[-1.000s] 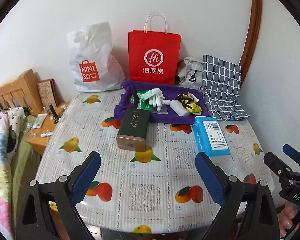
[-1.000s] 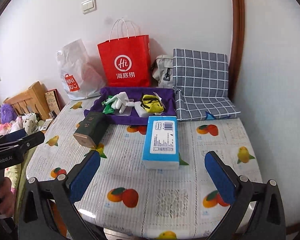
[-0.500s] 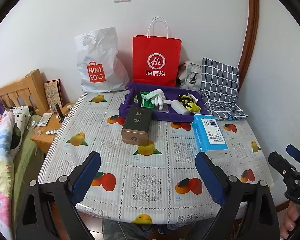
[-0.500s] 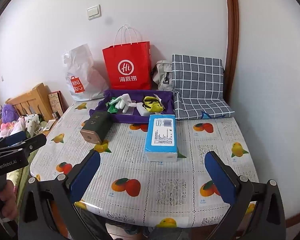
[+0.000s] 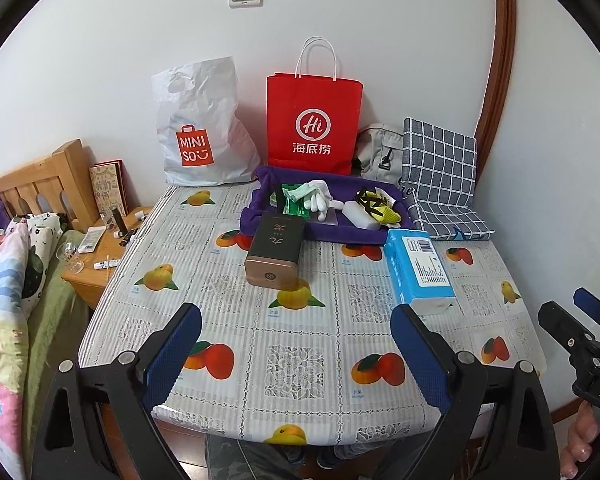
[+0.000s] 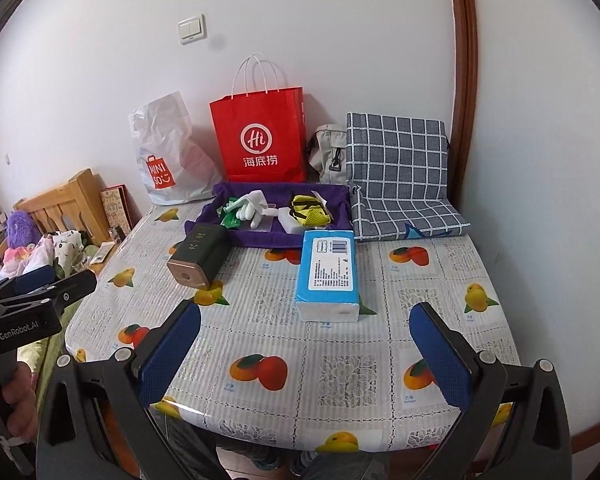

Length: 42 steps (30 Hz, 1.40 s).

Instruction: Organize soft objects

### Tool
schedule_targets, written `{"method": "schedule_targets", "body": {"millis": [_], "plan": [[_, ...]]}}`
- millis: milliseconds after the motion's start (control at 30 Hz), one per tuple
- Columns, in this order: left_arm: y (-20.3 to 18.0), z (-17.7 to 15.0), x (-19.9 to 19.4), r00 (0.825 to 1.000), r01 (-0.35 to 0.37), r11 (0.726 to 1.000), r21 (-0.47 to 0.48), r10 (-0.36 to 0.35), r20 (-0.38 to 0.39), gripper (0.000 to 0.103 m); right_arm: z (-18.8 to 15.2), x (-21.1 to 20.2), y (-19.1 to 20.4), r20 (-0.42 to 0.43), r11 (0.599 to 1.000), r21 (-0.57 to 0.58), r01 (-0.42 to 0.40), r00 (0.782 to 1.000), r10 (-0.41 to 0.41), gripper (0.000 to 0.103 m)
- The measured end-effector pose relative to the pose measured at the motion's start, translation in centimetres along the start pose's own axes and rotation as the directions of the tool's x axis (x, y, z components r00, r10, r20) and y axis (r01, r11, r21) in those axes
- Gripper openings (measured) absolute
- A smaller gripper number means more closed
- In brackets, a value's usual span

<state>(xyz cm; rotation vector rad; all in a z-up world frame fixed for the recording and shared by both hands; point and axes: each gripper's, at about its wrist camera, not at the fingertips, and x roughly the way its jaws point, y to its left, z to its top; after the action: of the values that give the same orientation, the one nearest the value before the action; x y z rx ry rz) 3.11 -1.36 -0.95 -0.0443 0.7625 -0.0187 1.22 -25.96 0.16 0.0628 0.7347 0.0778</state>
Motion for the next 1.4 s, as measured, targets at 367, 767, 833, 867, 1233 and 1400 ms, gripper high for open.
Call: {"method": "schedule_targets", "body": {"millis": [367,767,833,867,1233,1400], "plan": [[0.16,-0.19,-0.41,1.0,0.002,1.0,0.003,-0.002,0.0,0.096,-0.17,-0.07,0.11,0.0,1.0,0.004,0.002,1.0,-0.002,0.103],[0.08,-0.23,-0.44,1.0,0.0,1.0,0.001,0.0,0.002,0.096,-0.25,-0.25,-0.03,0.006,1.0,0.003,0.002,1.0,-0.003,0.103],[-0.02,-0.21,-0.32,1.0,0.0,1.0,0.003,0.0,0.003,0.096,-0.25,-0.28,-0.03,0.006,1.0,0.003,0.003,1.0,-0.003,0.103],[0.0,-0.21,-0.35,1.0,-0.001,1.0,0.002,0.001,0.003,0.096,-0.24,-0.27,-0.02,0.007,1.0,0.003,0.002,1.0,-0.002,0.103],[0.05,-0.3,-0.53,1.0,0.001,1.0,0.002,-0.001,0.004,0.096,-0.28,-0.47,0.08,0.008,1.0,0.002,0.003,1.0,-0.003,0.103],[-0.01,-0.3,-0.48,1.0,0.0,1.0,0.002,0.0,0.004,0.096,-0.26,-0.61,0.29,0.009,1.0,0.003,0.005,1.0,-0.005,0.103]]}}
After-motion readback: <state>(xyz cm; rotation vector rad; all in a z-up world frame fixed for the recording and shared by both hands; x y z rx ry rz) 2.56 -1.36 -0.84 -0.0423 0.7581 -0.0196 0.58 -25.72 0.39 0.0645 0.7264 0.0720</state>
